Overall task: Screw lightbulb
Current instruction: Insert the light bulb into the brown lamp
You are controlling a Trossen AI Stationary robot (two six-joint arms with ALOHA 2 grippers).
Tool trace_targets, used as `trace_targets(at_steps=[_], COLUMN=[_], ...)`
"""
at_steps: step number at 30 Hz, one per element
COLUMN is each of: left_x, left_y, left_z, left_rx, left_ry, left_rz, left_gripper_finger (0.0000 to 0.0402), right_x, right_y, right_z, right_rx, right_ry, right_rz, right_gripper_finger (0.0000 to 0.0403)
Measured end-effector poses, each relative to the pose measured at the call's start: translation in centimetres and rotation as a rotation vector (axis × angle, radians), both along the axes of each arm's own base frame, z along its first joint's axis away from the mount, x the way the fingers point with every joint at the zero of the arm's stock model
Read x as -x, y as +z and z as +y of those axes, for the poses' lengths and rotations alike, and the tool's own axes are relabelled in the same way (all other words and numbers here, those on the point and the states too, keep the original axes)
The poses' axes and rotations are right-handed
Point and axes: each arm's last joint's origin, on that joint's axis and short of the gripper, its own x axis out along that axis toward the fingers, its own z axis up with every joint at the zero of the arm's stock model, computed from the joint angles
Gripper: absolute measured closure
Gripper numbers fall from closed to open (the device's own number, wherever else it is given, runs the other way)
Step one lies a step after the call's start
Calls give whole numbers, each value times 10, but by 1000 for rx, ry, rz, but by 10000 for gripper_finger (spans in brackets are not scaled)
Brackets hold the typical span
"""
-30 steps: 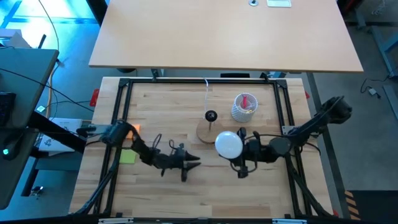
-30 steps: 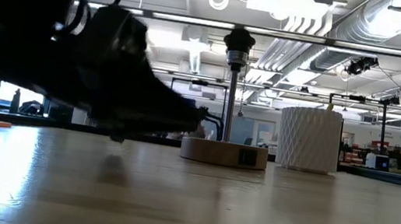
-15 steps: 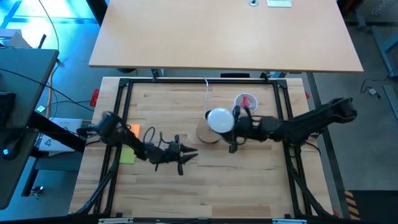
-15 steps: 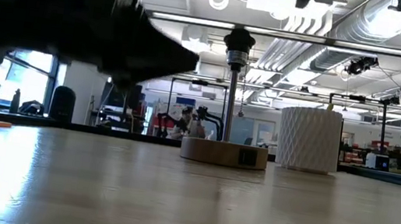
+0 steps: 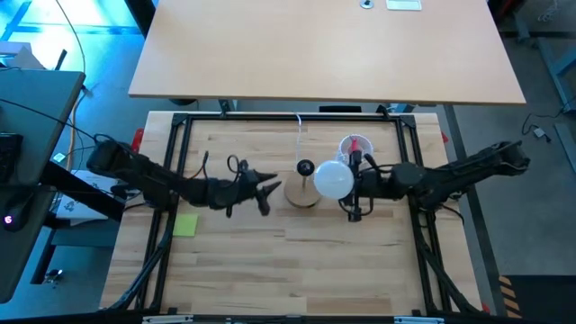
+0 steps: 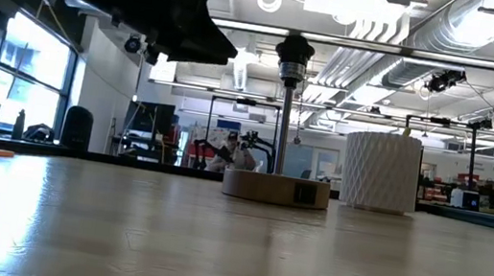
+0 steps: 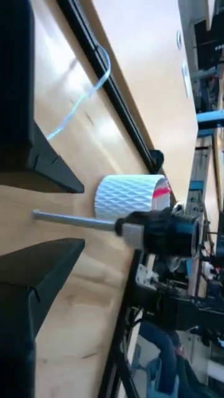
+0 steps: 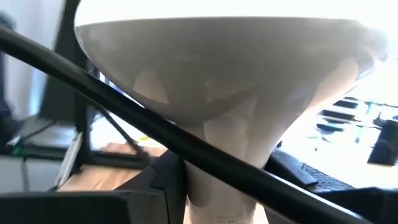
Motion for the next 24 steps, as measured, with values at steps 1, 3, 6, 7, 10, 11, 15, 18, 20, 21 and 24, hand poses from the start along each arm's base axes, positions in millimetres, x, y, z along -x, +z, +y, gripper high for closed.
trace_targets(at_steps=[1, 3, 6, 7, 10, 11, 15, 18, 20, 21, 24], left_x=[-1, -3, -8, -10, -17, -20, -31, -45, -55, -60, -73], left_y=[1, -2, -13, -17, -24, -27, -31, -37, -41, -41, -44], left_z=[6, 18, 37, 42, 52, 52, 50, 45, 43, 42, 43], left_rx=[1, -28, -35, -30, -27, -38, -86, -127, -140, -140, -110], left_ry=[-6, -6, 15, 16, -29, -59, -132, -146, -151, -153, -127], left_rz=[1, 29, 75, 76, 42, 24, -52, -30, -18, -18, -36], left_gripper_finger=[264, 247, 223, 215, 197, 192, 186, 185, 185, 185, 185], right_x=[-2, -7, -9, -9, -10, -10, -2, 8, 15, 17, 25], right_y=[-4, -12, -20, -21, -25, -27, -55, -73, -81, -84, -88], right_z=[-1, -6, -16, -19, -23, -25, -33, -39, -41, -42, -40], right_rx=[15, 30, 11, 2, 0, -10, -85, -163, -199, -213, -224], right_ry=[1, -22, -68, -77, -91, -98, -133, -148, -166, -166, -144], right_rz=[25, 88, 159, 168, 204, 217, 218, 129, 68, 44, -15], right_gripper_finger=[256, 256, 256, 256, 256, 256, 256, 256, 256, 256, 256])
